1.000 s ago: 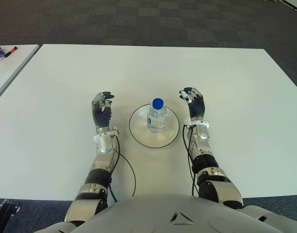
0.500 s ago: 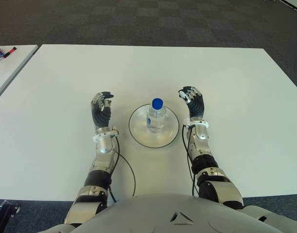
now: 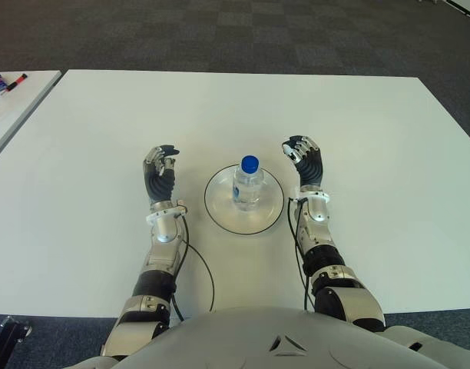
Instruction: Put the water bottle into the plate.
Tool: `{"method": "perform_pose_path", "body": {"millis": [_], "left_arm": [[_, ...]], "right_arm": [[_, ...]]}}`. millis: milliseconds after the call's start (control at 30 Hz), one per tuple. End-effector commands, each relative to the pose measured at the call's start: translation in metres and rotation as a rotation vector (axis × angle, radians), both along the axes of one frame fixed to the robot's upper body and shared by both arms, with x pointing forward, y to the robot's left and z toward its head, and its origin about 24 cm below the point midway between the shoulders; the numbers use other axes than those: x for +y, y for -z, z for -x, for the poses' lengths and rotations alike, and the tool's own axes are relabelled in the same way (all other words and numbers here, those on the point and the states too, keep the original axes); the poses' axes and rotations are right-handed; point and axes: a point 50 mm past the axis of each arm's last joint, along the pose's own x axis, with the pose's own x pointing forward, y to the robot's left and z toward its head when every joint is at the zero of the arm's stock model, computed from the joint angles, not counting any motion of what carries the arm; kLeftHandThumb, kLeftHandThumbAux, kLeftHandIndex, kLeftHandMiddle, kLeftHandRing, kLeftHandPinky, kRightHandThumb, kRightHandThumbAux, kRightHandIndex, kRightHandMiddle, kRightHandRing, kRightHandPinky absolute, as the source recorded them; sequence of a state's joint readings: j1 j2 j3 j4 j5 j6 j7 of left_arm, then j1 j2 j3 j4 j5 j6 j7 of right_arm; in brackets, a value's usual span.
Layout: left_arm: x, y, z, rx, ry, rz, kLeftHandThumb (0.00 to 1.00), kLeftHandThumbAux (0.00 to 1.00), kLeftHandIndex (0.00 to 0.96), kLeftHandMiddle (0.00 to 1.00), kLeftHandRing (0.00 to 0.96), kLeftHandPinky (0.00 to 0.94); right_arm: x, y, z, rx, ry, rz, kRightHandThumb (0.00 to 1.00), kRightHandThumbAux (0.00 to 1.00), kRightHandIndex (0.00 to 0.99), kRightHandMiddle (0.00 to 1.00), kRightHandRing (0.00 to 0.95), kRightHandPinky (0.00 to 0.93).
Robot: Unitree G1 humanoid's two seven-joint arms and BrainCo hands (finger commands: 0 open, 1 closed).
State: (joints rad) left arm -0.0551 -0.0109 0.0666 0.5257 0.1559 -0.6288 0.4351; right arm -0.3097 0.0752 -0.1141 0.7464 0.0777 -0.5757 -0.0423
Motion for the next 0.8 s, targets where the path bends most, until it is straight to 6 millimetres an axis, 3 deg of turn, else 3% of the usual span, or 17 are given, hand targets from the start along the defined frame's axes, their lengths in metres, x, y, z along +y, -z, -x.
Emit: {"method": "perform_pose_path", "body": {"millis": [33,800], "left_arm": [[0.0006,0.004,0.002,0.03,0.006,-0.002,0.833,0.68,0.393,0.462,0.358,0.375],[0.0026,0.005,0.0031,0.04,-0.004,0.009,0.833,0.68,0.392,0.461,0.351,0.376]], "right_arm": [[0.0096,0.0101,0.0089,0.035,-0.001,-0.011,0.838,0.689,0.4,0.5,0.586,0.575],[0.0108,0.0075,0.0111,-0.01,0.015,0.081,0.836,0.688,0.397,0.511,0.626,0.624]]}}
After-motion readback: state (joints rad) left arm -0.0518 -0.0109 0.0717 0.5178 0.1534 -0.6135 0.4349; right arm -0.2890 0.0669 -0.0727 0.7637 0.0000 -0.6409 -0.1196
